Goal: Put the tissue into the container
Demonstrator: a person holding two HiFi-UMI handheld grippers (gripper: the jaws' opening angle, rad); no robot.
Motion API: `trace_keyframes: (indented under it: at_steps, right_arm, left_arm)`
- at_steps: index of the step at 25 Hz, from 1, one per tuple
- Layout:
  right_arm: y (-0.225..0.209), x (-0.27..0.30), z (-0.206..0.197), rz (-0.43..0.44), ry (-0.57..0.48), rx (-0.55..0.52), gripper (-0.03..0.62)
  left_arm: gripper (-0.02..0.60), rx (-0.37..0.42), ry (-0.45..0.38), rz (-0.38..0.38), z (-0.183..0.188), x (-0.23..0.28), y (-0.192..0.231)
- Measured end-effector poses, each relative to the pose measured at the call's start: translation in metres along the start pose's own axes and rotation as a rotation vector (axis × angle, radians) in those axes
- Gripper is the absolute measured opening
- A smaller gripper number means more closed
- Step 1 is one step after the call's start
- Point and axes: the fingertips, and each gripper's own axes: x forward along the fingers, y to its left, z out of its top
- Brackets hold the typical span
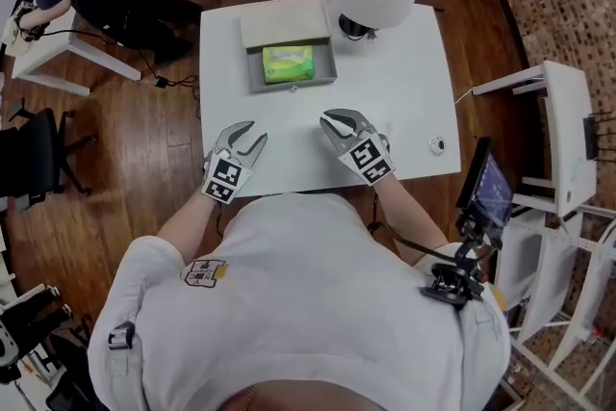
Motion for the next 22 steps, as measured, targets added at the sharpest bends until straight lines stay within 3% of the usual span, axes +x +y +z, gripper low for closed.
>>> trace_keyframes:
  at_steps: [6, 9, 22]
  right_arm:
    - [0.043, 0.01, -0.056, 0.042, 0.107, 0.083, 0.011]
    - [0.051, 0.011, -0.066, 0.051, 0.132, 0.087, 0.0]
    - [0.055, 0.015, -0.07, 0.045, 0.148, 0.077, 0.0]
  left_arm:
    - [0.0, -0.002, 0.123, -0.005, -0.051, -0.003, -0.029]
    - [0.0, -0.006, 0.155, -0.029, -0.063, -0.004, -0.042]
    - [0.0, -0.001, 0.147, -0.049, -0.059, -0.004, -0.053]
